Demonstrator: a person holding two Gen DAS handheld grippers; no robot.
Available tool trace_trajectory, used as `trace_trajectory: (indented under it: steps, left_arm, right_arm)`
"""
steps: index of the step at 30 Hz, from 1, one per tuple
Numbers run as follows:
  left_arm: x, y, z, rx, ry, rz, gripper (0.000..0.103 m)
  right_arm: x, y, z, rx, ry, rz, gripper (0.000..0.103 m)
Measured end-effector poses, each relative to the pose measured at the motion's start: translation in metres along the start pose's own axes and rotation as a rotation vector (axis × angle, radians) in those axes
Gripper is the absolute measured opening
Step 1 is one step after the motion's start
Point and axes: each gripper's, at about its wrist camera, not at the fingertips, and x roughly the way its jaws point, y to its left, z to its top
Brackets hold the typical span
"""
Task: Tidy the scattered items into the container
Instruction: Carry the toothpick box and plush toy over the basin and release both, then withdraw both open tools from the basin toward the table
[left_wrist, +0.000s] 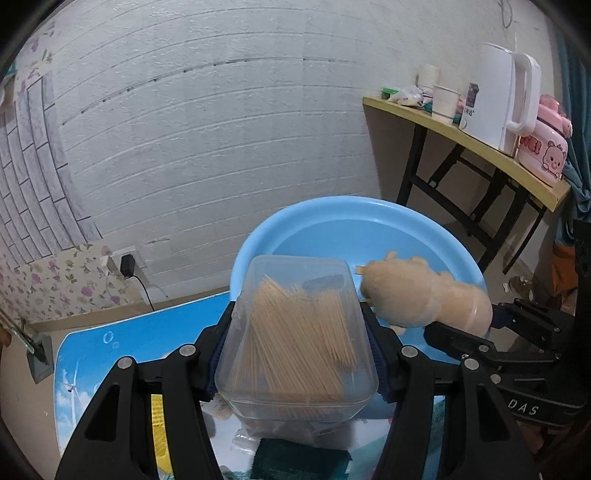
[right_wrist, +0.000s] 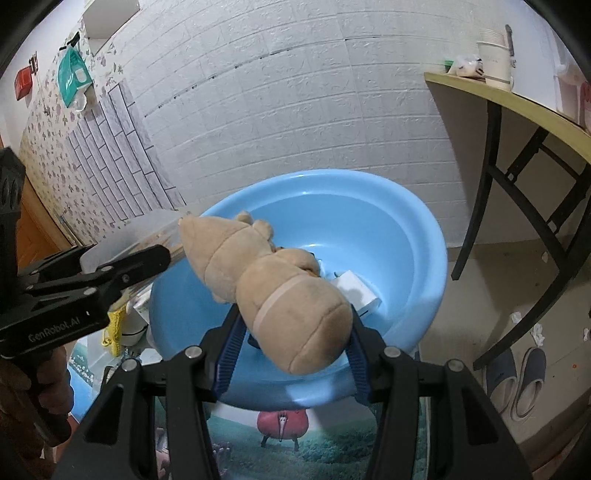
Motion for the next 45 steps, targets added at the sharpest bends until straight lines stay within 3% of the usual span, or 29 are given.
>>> trace_trajectory:
  steps: [10, 14, 16, 22, 31, 41, 45]
  left_arm:
    - [0.011, -0.001, -0.006, 0.001, 0.006, -0.005, 0.062]
    - [0.009, 0.0, -0.01, -0.001, 0.0, -0.01, 0.068]
    - [0.006, -0.002, -0.01, 0.008, -0.009, -0.016, 0.071]
    - [-0.007, -0.001, -0.01, 0.013, -0.031, -0.028, 0.076]
    - [-0.027, 0.003, -0.021, 0.009, -0.056, -0.045, 0.094]
    - [-0.056, 0.025, -0.042, -0.03, -0.081, -0.015, 0.101]
    - [-0.069, 0.037, -0.052, -0.044, -0.076, 0.032, 0.103]
  right_arm:
    - [0.005, 0.0, 0.0, -0.01, 0.006, -0.021, 0.054]
    - [0.004, 0.002, 0.0, -0.01, 0.007, -0.024, 0.057]
    - [0.002, 0.004, 0.0, -0.012, 0.004, -0.026, 0.064]
    - [-0.004, 0.006, -0.001, -0.006, 0.004, -0.045, 0.064]
    - [-0.016, 0.015, -0.005, -0.001, 0.004, -0.076, 0.064]
    - [-0.03, 0.036, -0.013, -0.01, -0.004, -0.081, 0.064]
    - [-0.038, 0.052, -0.016, -0.028, -0.028, -0.068, 0.064]
